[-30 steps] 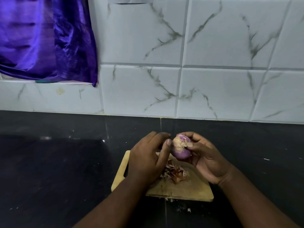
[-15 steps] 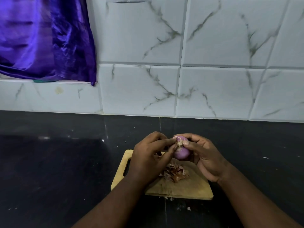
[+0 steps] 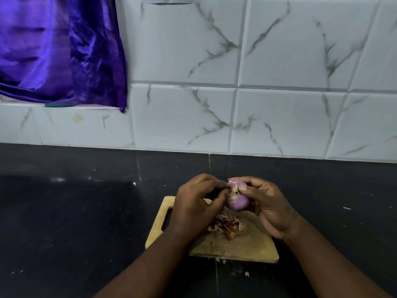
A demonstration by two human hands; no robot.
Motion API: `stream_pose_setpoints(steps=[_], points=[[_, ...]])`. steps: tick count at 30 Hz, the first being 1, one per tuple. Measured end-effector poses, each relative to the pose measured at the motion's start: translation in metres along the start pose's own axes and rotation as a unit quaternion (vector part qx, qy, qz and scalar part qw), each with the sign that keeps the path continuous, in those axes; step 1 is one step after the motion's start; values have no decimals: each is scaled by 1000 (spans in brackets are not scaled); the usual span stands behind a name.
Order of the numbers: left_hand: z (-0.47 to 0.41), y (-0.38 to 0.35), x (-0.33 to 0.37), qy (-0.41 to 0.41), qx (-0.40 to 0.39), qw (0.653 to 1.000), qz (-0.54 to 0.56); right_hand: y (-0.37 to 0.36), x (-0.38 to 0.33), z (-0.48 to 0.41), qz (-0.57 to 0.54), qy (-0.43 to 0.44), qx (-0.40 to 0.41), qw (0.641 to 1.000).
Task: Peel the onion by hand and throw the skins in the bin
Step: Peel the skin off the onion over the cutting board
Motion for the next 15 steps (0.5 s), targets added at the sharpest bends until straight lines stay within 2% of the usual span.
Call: stream_pose_setpoints(steps=[4, 15], points=[[1, -4, 3, -3, -19, 1000, -2, 3, -2, 0, -6, 6, 3, 1000], [1, -2, -3, 27, -3, 1000, 4, 3, -3, 1, 35, 22, 7, 999]])
Point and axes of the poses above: each hand's wrist, its own z-axis away from the middle knuckle, its own y-axis out of the back of the hand, x = y × z, the point moved 10 cm from there along -z, towards the middle knuckle, and after that the axes turned 9 degrees about -x, right-handed, at the moved point
